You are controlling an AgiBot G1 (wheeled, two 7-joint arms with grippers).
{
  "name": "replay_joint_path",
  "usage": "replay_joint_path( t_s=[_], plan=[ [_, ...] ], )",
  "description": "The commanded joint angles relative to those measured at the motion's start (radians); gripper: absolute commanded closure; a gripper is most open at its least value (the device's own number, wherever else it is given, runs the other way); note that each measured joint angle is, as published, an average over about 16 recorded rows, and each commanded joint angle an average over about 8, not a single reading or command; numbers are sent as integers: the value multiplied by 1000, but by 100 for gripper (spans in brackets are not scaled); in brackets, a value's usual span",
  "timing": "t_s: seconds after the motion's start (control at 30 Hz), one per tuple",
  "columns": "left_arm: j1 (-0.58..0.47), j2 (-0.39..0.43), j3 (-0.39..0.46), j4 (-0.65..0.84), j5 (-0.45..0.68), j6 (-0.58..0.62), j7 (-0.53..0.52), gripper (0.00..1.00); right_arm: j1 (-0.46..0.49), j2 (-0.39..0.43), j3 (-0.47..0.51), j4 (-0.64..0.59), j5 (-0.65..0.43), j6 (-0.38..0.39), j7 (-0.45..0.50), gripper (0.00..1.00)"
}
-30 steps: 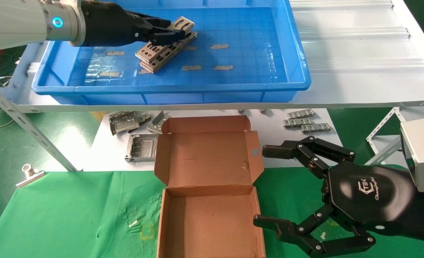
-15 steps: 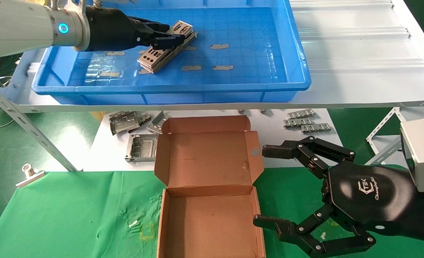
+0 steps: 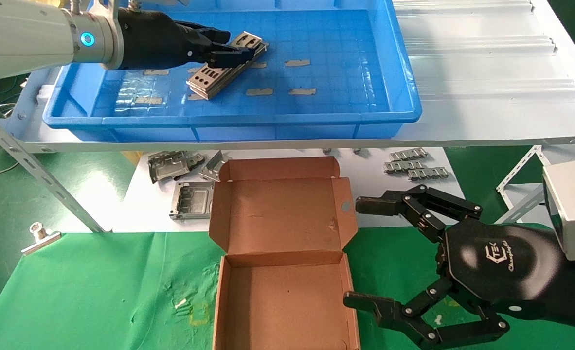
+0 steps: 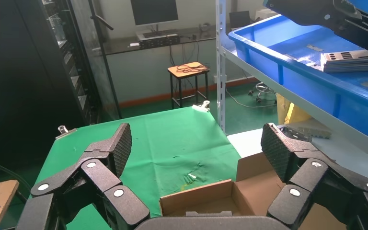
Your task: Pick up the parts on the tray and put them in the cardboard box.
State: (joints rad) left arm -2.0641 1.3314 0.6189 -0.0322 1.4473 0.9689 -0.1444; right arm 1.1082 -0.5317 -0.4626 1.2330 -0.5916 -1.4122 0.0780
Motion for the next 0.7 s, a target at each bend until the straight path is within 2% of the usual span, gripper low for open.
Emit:
replay_joint_path(
  t_s=[0.03,0.7],
  plan=[
    [1,0,0,1,-1,3,0,100,0,0,0,0,0,0,0,0],
    [-13,-6,-2,2,-7,4,-6,100,0,0,0,0,0,0,0,0]
  ],
)
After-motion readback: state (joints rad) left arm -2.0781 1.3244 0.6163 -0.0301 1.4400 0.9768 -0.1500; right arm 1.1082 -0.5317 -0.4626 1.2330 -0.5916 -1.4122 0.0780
